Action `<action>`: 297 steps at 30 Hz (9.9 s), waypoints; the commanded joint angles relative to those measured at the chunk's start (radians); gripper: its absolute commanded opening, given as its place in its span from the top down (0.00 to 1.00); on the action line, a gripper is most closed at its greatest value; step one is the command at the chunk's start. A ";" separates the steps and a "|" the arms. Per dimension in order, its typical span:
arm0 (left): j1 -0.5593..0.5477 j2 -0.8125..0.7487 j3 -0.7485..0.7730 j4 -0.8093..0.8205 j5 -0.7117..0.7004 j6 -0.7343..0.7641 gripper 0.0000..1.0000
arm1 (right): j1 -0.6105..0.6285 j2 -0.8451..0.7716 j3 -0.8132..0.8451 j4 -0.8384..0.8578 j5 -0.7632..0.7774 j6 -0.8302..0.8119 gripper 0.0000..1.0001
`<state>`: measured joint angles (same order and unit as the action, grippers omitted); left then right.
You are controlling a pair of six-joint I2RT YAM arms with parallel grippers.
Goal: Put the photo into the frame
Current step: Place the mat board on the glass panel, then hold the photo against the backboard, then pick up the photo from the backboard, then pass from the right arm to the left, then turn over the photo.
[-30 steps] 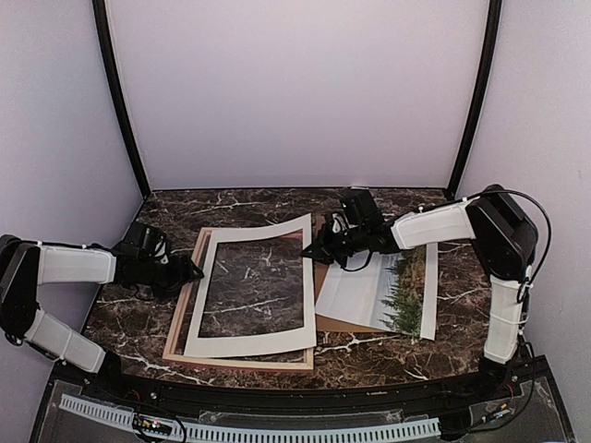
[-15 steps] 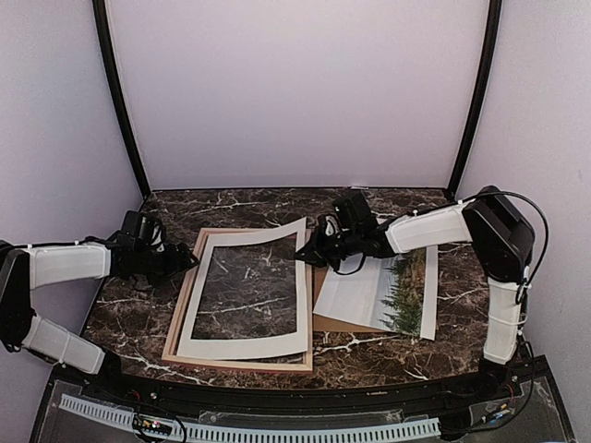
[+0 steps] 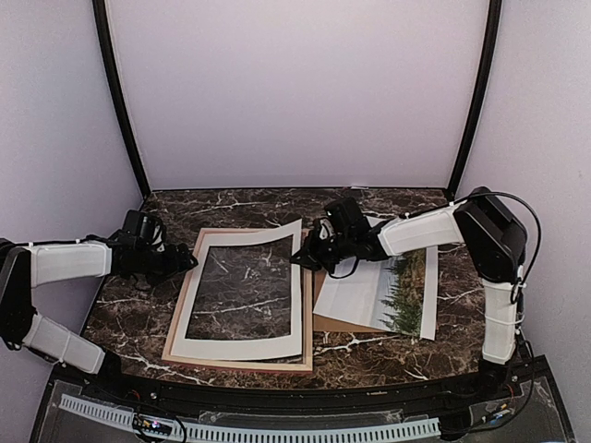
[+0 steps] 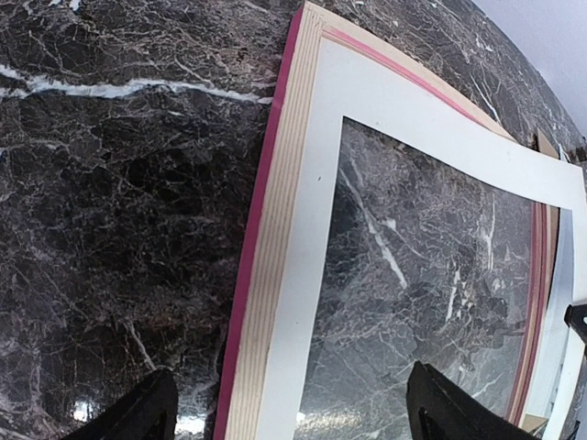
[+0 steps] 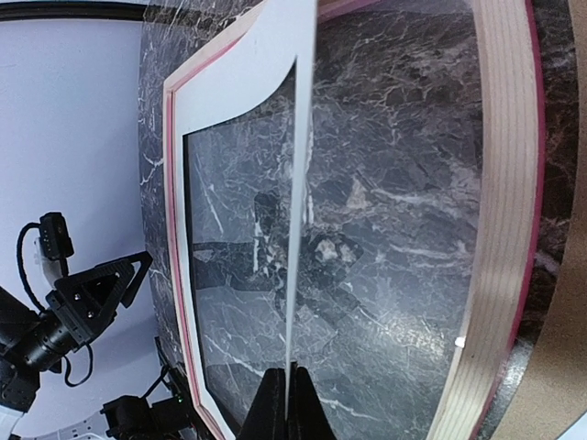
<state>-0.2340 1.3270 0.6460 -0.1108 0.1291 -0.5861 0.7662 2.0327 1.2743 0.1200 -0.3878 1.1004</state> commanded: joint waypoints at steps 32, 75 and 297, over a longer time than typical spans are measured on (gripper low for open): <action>-0.005 -0.015 0.040 -0.037 -0.025 0.044 0.11 | 0.042 -0.028 0.134 -0.273 0.199 -0.173 0.44; -0.669 0.374 0.551 0.091 0.027 0.199 0.01 | -0.453 -0.668 -0.600 -0.458 0.468 -0.450 0.30; -0.934 0.520 1.049 0.106 -0.564 0.789 1.00 | -0.603 -0.704 0.036 -0.574 -0.247 -0.311 0.29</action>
<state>-1.2133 1.9789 1.6688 0.1101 -0.5072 0.3466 0.1738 1.3319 1.2156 -0.3470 -0.6727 0.8970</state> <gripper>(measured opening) 0.011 0.686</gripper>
